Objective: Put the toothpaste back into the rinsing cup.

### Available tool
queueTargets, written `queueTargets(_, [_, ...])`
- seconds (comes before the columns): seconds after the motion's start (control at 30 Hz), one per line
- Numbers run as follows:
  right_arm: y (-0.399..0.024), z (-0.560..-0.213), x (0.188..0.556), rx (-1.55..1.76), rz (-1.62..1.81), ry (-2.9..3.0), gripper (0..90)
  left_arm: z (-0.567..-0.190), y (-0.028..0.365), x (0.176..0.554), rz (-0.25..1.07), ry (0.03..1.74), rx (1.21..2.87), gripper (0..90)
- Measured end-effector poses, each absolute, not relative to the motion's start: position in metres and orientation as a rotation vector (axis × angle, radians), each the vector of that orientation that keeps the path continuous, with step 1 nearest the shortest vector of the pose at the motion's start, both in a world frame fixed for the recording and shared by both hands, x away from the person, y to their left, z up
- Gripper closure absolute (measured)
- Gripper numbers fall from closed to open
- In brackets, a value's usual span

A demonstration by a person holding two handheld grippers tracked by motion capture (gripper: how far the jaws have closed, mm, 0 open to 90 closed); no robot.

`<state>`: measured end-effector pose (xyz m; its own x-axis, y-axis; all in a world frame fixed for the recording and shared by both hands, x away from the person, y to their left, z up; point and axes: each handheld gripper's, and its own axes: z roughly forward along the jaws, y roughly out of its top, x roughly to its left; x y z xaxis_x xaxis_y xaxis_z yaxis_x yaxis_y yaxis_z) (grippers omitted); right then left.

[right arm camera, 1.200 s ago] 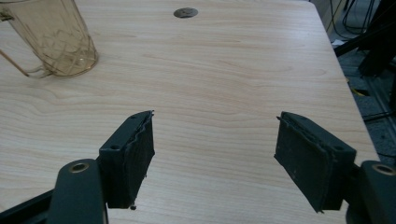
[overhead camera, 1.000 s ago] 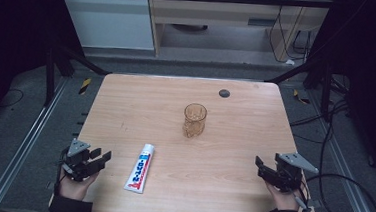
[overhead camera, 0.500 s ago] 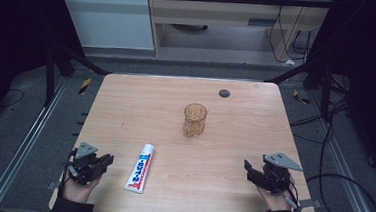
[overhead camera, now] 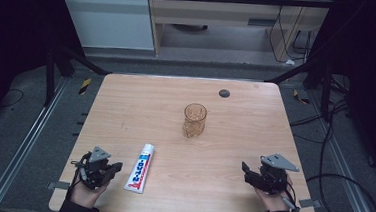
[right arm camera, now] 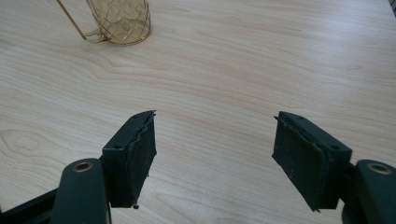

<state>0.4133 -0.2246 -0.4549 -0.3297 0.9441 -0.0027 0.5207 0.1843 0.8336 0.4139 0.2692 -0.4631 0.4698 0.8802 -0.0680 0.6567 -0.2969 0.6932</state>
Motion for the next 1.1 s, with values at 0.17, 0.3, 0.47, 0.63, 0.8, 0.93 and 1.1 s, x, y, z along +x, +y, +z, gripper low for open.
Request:
queueTargets(0.17, [-0.224,-0.456,0.414,1.367,1.025,1.936,29.3,-0.468,0.265,0.412,0.405,1.258,2.094,89.0])
queueTargets(0.3, [-0.225,-0.458,0.414,1.371,1.013,1.939,29.1,-0.471,0.261,0.412,0.392,1.246,2.128,89.0])
queueTargets(0.47, [-0.226,-0.459,0.415,1.378,1.007,1.939,29.0,-0.476,0.254,0.413,0.358,1.21,2.175,89.1])
queueTargets(0.63, [-0.226,-0.459,0.415,1.381,1.004,1.938,28.9,-0.477,0.252,0.413,0.337,1.198,2.187,89.1])
queueTargets(0.8, [-0.225,-0.46,0.416,1.382,0.986,1.95,28.8,-0.479,0.251,0.413,0.33,1.192,2.193,89.1])
queueTargets(0.93, [-0.226,-0.461,0.417,1.383,0.984,1.95,28.8,-0.479,0.251,0.413,0.326,1.193,2.185,89.1])
queueTargets(1.1, [-0.226,-0.461,0.417,1.393,0.977,1.95,28.8,-0.48,0.245,0.412,0.304,1.154,2.213,89.1])
